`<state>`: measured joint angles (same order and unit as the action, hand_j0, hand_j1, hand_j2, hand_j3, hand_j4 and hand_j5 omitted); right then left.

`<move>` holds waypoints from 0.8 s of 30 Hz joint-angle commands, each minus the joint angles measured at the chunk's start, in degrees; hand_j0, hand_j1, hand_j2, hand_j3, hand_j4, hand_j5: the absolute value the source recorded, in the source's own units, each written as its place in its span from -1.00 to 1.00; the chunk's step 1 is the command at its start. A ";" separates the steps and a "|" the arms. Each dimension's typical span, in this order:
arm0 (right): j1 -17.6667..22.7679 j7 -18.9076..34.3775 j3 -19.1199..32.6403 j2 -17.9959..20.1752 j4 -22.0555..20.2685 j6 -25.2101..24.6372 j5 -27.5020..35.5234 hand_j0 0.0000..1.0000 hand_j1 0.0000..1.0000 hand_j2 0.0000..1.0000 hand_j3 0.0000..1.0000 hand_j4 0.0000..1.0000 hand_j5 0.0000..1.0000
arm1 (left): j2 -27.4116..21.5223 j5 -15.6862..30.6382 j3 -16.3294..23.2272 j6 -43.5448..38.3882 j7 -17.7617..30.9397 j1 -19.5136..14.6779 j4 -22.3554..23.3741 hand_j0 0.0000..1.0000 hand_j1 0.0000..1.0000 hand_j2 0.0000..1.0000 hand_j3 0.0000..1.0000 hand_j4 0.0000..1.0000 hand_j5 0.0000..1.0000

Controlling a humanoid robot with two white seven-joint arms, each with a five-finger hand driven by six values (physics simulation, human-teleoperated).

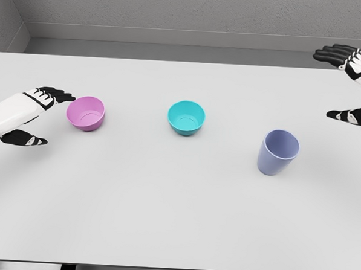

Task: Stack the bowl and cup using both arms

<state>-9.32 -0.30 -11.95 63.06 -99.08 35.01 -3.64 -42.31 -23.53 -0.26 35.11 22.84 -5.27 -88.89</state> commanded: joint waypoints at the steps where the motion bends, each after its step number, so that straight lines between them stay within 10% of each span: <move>1: 0.00 -1.72 -0.52 0.48 -0.85 -0.01 0.39 1.00 1.00 1.00 1.00 1.00 1.00 | -0.06 0.42 -0.01 -0.11 0.36 0.00 0.21 1.00 1.00 1.00 1.00 1.00 1.00; 10: -0.79 -1.02 -1.14 1.54 -0.76 -0.01 0.21 1.00 1.00 1.00 1.00 1.00 1.00 | -0.58 -0.81 1.66 -0.11 0.97 -3.60 1.61 1.00 1.00 1.00 1.00 1.00 1.00; 14: -0.79 -0.93 -1.23 6.64 -0.94 -0.01 0.39 1.00 1.00 1.00 1.00 1.00 1.00 | -1.28 0.59 8.50 -0.11 8.27 -13.87 4.59 1.00 1.00 1.00 1.00 1.00 1.00; 24: -7.82 15.42 -1.05 -2.06 -0.59 -0.01 -6.47 1.00 1.00 1.00 1.00 1.00 1.00 | -0.94 8.59 27.50 -0.11 12.16 -34.45 14.18 1.00 1.00 1.00 1.00 1.00 1.00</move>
<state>-17.40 12.29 -13.04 62.65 -99.75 35.04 -8.80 -43.46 -17.44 24.05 35.12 34.78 -40.25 -75.68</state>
